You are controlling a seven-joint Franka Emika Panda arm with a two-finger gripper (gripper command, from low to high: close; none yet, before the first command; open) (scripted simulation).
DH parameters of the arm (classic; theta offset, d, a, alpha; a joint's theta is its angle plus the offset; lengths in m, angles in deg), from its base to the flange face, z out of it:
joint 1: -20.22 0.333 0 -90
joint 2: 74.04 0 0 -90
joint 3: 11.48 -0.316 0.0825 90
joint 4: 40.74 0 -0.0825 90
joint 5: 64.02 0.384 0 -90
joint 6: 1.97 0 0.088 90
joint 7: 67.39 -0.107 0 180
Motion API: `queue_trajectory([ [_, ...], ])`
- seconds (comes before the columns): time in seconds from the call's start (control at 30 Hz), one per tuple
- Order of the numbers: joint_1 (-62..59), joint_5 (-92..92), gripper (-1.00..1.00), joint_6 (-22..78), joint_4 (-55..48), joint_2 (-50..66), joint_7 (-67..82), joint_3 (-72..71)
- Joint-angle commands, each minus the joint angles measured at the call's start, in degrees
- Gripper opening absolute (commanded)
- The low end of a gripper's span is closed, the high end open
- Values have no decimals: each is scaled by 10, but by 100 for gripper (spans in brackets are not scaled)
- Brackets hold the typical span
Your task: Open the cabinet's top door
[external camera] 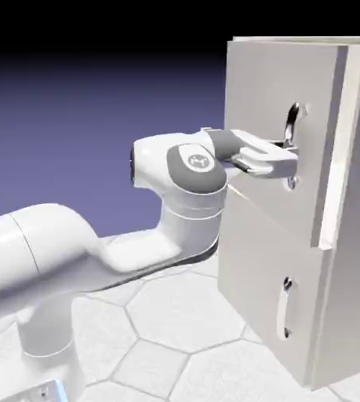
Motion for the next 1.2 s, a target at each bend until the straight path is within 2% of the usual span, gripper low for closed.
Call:
queue_trajectory([
  [0.0,-21,7,-100,15,20,-6,-7,-17],
  [0.27,-168,119,-100,128,157,-65,-34,-179],
  [0.53,-235,277,-100,221,233,-132,-26,-345],
  [0.87,-240,474,-100,336,264,-177,-18,-553],
  [1.17,-228,637,-100,450,242,-156,-32,-739],
])
